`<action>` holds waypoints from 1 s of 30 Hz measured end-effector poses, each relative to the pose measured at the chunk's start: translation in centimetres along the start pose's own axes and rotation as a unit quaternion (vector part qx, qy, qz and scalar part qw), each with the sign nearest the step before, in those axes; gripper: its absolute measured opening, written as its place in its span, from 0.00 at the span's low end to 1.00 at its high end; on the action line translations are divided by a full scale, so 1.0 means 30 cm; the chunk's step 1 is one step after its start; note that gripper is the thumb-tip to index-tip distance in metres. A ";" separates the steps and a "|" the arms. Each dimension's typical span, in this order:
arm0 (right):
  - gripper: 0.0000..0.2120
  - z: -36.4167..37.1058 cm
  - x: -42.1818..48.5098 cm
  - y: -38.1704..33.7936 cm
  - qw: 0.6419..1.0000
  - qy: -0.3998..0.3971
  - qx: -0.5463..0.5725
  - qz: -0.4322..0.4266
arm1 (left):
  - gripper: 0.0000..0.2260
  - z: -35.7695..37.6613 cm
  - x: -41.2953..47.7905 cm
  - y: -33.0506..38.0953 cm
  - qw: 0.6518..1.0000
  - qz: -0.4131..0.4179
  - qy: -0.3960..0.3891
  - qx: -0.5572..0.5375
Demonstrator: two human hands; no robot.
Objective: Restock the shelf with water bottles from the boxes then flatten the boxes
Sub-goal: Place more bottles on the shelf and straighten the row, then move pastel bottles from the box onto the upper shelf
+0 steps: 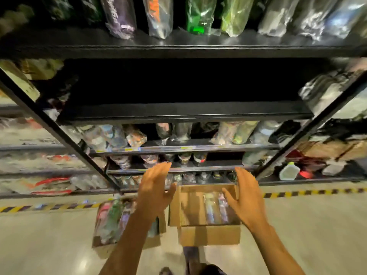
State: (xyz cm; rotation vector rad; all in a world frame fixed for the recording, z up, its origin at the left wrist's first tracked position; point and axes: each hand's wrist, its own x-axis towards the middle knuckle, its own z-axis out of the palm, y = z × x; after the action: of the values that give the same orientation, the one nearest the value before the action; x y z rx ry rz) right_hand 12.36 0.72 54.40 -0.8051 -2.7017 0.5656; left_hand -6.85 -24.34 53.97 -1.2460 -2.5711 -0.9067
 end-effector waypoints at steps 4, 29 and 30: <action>0.33 -0.033 -0.202 0.180 0.998 -0.030 0.018 0.047 | 0.26 0.107 -0.023 0.179 0.999 -0.021 -0.035 0.012; 0.31 0.360 -0.051 1.046 0.965 -0.235 0.087 0.073 | 0.28 1.194 -0.128 0.357 0.954 -0.199 -0.223 0.017; 0.32 0.435 -0.033 1.077 0.963 -0.240 0.081 0.094 | 0.29 1.279 -0.132 0.301 0.955 -0.193 -0.225 0.013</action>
State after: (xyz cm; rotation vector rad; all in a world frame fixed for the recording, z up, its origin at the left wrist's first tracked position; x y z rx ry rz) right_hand 23.56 21.24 28.55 -0.9940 -2.9607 1.1421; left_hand 7.38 -0.59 25.61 -1.0579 -3.2582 -0.7029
